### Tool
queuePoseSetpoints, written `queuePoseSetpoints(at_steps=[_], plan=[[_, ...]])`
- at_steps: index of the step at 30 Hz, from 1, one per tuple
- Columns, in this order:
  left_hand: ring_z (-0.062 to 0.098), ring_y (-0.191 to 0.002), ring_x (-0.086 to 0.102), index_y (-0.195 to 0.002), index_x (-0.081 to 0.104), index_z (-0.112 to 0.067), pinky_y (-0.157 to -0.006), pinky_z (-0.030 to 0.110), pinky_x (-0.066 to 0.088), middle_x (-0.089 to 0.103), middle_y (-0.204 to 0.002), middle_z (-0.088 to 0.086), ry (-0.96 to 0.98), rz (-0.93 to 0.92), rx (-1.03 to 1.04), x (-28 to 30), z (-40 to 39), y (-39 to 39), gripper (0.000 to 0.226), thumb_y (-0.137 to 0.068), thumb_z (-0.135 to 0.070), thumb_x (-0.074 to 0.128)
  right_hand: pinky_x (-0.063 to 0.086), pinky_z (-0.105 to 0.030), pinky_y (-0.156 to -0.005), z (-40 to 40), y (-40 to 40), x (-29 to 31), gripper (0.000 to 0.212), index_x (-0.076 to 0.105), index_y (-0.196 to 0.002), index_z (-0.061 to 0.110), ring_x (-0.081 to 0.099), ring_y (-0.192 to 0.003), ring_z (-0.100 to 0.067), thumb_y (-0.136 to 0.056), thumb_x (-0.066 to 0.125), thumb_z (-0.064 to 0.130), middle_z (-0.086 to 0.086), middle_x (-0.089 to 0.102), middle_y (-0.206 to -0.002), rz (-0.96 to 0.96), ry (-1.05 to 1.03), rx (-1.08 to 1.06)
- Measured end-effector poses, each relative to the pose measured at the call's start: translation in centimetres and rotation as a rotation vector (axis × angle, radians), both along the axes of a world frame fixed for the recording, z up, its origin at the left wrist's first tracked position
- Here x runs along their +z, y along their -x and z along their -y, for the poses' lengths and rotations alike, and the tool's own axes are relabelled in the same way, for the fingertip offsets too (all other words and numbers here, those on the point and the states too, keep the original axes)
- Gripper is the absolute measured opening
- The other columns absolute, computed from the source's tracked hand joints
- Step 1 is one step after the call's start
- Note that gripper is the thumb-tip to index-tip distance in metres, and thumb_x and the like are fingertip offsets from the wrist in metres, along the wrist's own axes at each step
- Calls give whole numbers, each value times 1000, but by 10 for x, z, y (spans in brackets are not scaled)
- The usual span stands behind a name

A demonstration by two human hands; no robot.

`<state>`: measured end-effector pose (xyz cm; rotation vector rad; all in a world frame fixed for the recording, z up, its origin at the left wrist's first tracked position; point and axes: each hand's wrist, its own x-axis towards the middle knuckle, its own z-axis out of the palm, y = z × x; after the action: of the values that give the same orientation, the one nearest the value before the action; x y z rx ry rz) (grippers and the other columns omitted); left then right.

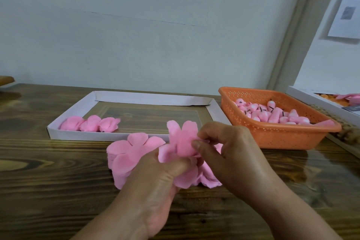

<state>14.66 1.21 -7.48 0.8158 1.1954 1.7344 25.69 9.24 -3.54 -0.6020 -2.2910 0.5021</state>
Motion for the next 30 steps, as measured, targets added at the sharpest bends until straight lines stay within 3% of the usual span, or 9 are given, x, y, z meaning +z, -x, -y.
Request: queuePoseSetpoints(at_steps=[4, 7, 10, 14, 20, 22, 25, 28, 30], plan=[[34, -74, 61, -82, 68, 10, -95, 59, 44, 66, -80, 30, 58, -36, 51, 5, 1, -3, 31, -60, -11, 74, 47, -36, -58, 3, -3, -4, 17, 61, -68, 17, 57, -57, -13, -83, 66, 13, 4, 61, -53, -21, -24, -9], [34, -77, 63, -95, 66, 13, -87, 54, 51, 67, -90, 31, 34, 57, 38, 4, 3, 0, 40, -63, -6, 83, 46, -28, -56, 3, -5, -3, 21, 59, -65, 19, 58, -56, -9, -83, 66, 11, 4, 61, -52, -16, -11, -4], [34, -81, 64, -104, 65, 12, -76, 41, 53, 67, -96, 30, 8, 172, -14, -2, 4, 5, 42, -69, -8, 72, 45, -22, -55, 3, -7, -1, 19, 61, -67, 19, 60, -57, -6, -83, 65, 11, 2, 64, -54, 17, 11, 3], [36, -87, 67, -109, 65, 6, -80, 45, 57, 69, -101, 27, 21, 253, -4, -6, 5, 5, 34, -81, -13, 60, 39, -14, -52, 5, -8, 2, 20, 60, -66, 19, 56, -54, 0, -83, 65, 10, 2, 62, -53, 55, 30, 23], [38, -89, 70, -116, 59, -3, -70, 51, 58, 71, -99, 25, 70, 463, 85, -8, 6, 0, 28, -88, -4, 56, 48, -20, -58, 5, -12, 11, 7, 63, -79, 23, 61, -64, -5, -83, 67, 18, 6, 64, -66, 179, 53, 63], [38, -91, 70, -118, 59, -5, -70, 51, 58, 71, -100, 24, 70, 518, 68, -6, 6, -1, 34, -84, -1, 58, 50, -19, -62, 5, -13, 17, 25, 62, -102, 35, 64, -70, -4, -85, 65, 17, 10, 67, -77, 239, 70, 111], [36, -75, 72, -112, 62, -6, -50, 47, 57, 72, -88, 25, 110, 591, 93, -3, 5, -2, 28, -85, 2, 59, 46, -12, -66, 4, -11, 24, 47, 54, -124, 43, 60, -74, 6, -85, 64, 18, 22, 64, -75, 355, 18, 164], [35, -58, 70, -101, 64, -3, -40, 40, 52, 71, -76, 26, 143, 594, 89, 0, 4, -3, 20, -84, 3, 58, 41, -6, -66, 4, -8, 30, 42, 60, -121, 40, 54, -70, 9, -86, 63, 18, 24, 63, -78, 446, -19, 199], [35, -63, 71, -91, 69, 0, -42, 39, 54, 71, -78, 26, 126, 526, 46, -4, 3, -3, 14, -86, 5, 57, 40, -9, -61, 2, -5, 31, 30, 66, -112, 34, 53, -65, 6, -88, 60, 18, 18, 63, -76, 505, -24, 226]])
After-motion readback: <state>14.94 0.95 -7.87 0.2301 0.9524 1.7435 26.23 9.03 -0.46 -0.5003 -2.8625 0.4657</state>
